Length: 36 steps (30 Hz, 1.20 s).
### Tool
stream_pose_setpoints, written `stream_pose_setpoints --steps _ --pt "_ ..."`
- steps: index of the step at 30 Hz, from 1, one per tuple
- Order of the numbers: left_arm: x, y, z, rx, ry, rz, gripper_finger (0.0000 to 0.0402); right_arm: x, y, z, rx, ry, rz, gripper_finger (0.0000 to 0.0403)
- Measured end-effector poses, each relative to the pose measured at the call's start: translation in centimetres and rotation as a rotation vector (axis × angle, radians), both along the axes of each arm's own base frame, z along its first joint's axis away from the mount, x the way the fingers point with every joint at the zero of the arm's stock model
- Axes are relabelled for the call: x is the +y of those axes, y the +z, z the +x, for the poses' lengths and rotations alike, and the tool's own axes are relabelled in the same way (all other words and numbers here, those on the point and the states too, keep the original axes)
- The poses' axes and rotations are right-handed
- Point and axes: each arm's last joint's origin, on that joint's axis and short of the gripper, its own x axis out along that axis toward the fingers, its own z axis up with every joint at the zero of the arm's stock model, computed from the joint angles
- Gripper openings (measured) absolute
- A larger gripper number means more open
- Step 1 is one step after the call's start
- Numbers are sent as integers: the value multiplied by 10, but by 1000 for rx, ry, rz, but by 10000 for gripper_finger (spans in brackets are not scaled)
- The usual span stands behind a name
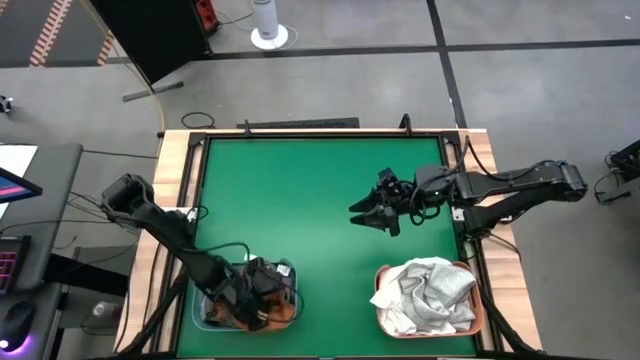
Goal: Sort towels by color in basket
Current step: Put the orange towel into the green bin
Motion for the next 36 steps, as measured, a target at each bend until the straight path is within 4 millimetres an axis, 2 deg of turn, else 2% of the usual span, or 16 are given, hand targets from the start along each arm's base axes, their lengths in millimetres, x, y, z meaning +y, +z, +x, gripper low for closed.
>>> stream_pose_setpoints --steps 11,15,18,23,29,32,36 --pt "24 74 -26 -220 24 -195 160 1 0 0 -1 3 -5 296" --pt "28 82 -33 -260 25 -143 160 1 0 0 -2 4 -10 296" --pt "25 73 -33 -253 68 -27 160 1 0 0 -2 5 -10 296" --pt "9 43 -22 -264 180 145 160 6 0 -1 -3 -5 -15 296" --pt "-19 -17 -13 -165 219 186 158 9 0 -1 0 -13 -2 296" --pt "-34 -43 -12 -154 237 191 144 9 0 -1 4 -16 18 296" --pt "-41 -70 -12 -130 277 206 124 9 0 -1 8 -20 36 296"
